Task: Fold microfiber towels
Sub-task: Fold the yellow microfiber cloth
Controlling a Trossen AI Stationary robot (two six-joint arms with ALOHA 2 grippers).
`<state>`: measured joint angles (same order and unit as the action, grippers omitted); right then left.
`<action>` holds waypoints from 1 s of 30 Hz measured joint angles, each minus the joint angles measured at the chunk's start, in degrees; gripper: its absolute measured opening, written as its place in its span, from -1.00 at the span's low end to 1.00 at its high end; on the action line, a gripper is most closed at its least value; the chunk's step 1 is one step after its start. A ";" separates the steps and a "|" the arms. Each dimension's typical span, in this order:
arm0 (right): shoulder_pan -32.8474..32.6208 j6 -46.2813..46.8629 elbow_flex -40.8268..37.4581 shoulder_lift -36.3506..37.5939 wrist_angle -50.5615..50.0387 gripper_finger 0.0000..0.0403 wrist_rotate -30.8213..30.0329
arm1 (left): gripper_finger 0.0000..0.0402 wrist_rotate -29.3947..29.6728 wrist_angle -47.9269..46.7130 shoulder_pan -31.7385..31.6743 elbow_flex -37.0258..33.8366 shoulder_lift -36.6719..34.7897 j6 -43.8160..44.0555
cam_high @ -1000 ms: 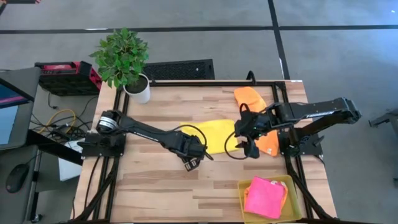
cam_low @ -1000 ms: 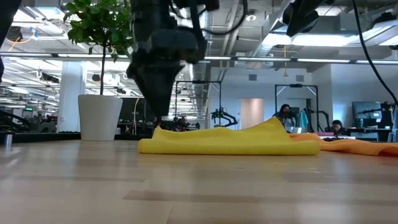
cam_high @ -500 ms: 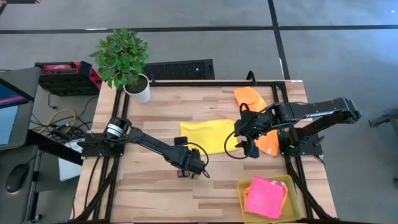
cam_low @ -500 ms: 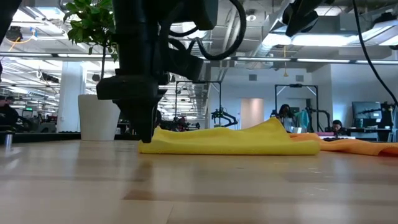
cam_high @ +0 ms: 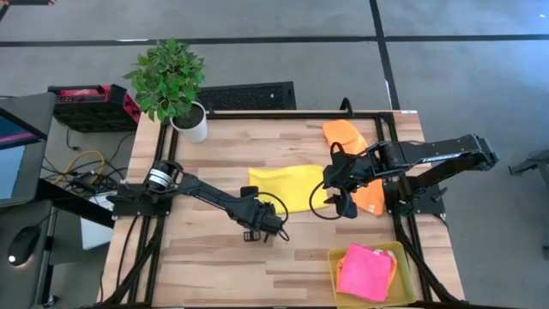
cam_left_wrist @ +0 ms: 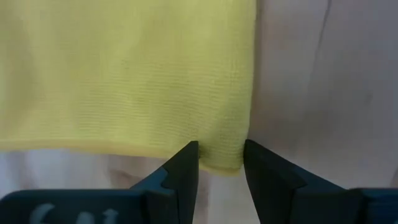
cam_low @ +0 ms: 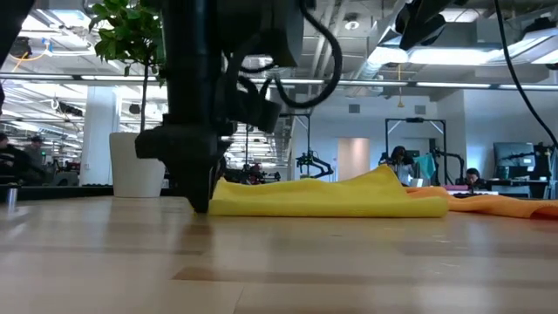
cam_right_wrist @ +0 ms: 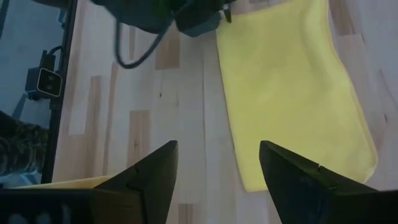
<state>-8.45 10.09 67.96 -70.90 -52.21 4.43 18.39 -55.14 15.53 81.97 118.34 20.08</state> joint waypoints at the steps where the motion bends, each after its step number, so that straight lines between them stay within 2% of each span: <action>1: 0.00 0.00 0.00 0.01 0.00 0.24 0.00 | -0.41 -1.86 0.94 -0.33 -0.76 -0.05 -0.33; 4: 0.02 0.00 0.00 0.01 -0.02 0.24 0.00 | -0.41 -4.35 2.58 -0.88 -2.70 -0.57 -0.61; 8: 0.02 0.00 0.00 0.01 -0.14 0.24 -0.04 | -0.48 -4.23 2.60 -1.09 -3.08 -0.50 -1.63; 14: 0.02 0.02 0.00 0.22 -1.22 0.24 -0.31 | -0.94 -6.23 1.31 -2.67 -0.69 -0.41 -5.36; 21: 0.02 0.04 -0.02 1.92 -2.22 0.24 -0.42 | -0.99 -1.47 -4.94 -5.57 7.29 -0.33 -13.16; 30: 0.63 0.47 0.01 6.80 -5.64 0.24 -5.37 | -1.00 -1.61 -4.68 -8.47 17.80 0.09 -27.96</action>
<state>-7.82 10.56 67.97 -64.10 -57.85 -0.95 16.78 -59.82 7.06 99.77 118.43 -7.87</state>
